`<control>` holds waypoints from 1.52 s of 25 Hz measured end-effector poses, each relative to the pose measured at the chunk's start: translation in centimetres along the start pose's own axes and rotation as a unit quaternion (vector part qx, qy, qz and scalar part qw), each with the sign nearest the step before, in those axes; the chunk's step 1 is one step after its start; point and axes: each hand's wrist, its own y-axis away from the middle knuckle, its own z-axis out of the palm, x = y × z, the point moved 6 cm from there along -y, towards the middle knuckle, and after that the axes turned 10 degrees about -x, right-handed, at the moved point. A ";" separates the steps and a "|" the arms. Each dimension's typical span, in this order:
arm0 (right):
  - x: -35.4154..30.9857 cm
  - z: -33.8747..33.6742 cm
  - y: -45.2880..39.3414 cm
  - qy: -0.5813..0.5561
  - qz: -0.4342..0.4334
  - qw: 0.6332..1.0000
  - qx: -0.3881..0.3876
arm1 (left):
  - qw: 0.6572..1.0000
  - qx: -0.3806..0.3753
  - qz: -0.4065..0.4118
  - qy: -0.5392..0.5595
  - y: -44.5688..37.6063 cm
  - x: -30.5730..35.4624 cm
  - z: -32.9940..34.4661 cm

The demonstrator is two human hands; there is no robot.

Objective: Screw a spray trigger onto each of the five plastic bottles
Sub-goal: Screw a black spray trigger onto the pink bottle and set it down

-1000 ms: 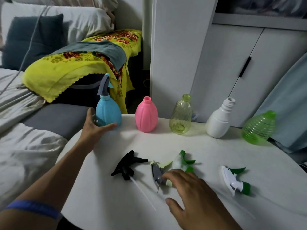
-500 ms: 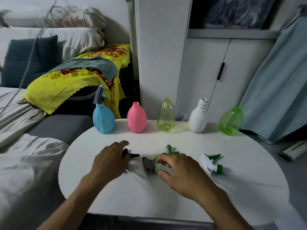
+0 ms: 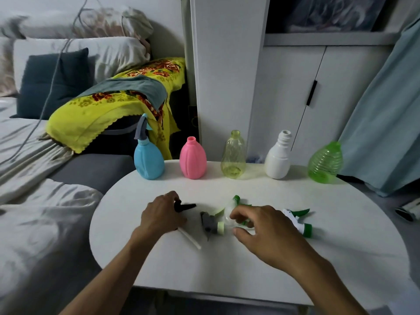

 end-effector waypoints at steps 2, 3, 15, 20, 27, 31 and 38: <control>0.7 -0.6 -0.4 -0.209 0.019 0.977 0.025 | 0.973 -0.006 0.015 0.232 0.1 -0.1 -1.9; 1.1 -0.6 -0.7 -0.347 0.043 0.936 0.035 | 0.924 -0.026 0.038 0.379 0.5 0.4 -2.5; -1.5 4.7 -1.8 -0.809 0.140 0.570 -0.042 | 0.755 -0.206 0.329 0.528 6.4 10.3 -0.5; 0.8 2.3 -1.7 -0.785 0.123 0.601 0.085 | 0.732 -0.179 0.274 0.598 2.8 8.8 -1.2; 6.2 -4.2 0.4 -0.611 0.103 0.736 0.272 | 0.913 0.176 0.082 0.359 -8.6 3.0 -3.7; 7.3 -4.4 -0.4 -0.621 0.083 0.731 0.270 | 0.910 0.167 0.108 0.364 -13.5 4.3 -2.3; 8.4 -6.5 0.2 -0.606 0.068 0.726 0.318 | 0.922 0.239 0.174 0.248 -10.2 4.7 -3.3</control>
